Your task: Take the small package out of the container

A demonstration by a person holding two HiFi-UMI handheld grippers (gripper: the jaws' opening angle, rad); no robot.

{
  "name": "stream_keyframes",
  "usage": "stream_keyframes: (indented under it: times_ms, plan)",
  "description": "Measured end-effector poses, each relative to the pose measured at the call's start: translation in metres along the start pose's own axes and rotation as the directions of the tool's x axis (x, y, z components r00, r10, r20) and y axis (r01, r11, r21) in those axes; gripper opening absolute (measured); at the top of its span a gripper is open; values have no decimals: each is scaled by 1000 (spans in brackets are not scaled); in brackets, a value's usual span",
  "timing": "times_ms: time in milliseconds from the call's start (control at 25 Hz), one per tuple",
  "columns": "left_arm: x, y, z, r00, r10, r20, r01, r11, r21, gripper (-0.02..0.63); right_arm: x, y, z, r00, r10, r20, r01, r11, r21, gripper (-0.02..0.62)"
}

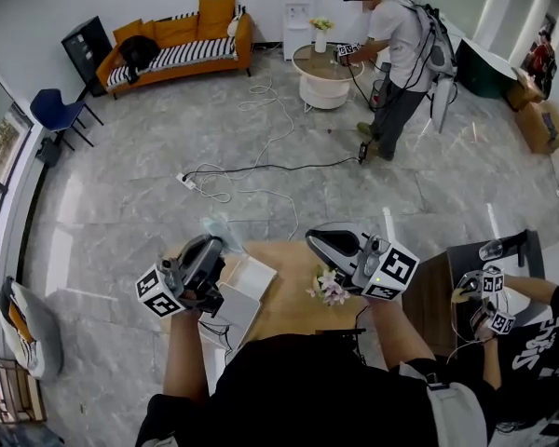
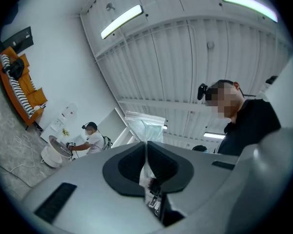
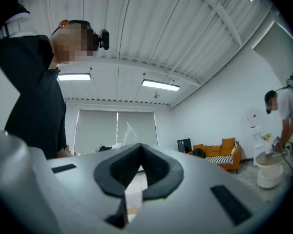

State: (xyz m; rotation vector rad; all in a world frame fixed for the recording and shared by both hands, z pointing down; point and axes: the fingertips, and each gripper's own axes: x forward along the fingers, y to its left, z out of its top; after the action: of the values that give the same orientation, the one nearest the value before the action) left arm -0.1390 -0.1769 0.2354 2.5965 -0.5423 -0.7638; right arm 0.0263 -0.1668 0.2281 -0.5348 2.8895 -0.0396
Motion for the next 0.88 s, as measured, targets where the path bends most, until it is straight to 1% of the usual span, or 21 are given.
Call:
stream_keyframes:
  times_ms: [80,160,320,480,600,680,760,880]
  plan:
    - [3,-5,-1,999,-40,0,40,999,-6,28,-1,-1,-1,1000,0,-3,0,1000,-2,11]
    - [4,-7,-2,998,-63,3,63,998,-6,28,-1,0,-2,1000,-1,-2,1,1000,-6,11]
    - [7,-6,-5,996,-91,-2,91,996,-17,28,-1,-2,-7,1000,-6,-10,6,1000,-9,11]
    - [3,-9,-16,993,-115,-22,114,993,-44,28,-1,-4,-15,999,-24,-26,24,1000,12,11]
    - [1,-8,-16,991,-133,-20,132,990,-55,28,4,-3,-16,999,-20,-27,20,1000,4,11]
    - [3,-8,-20,990,-138,-36,136,990,-47,28,6,-2,-18,999,-15,-37,15,1000,-4,11]
    - [6,-8,-27,988,-134,-72,132,991,-30,28,6,-3,-22,999,-18,-50,17,1000,-6,11]
    - [5,-5,-36,986,-137,-97,134,990,-43,28,6,-4,-28,998,-28,-64,28,1000,5,11]
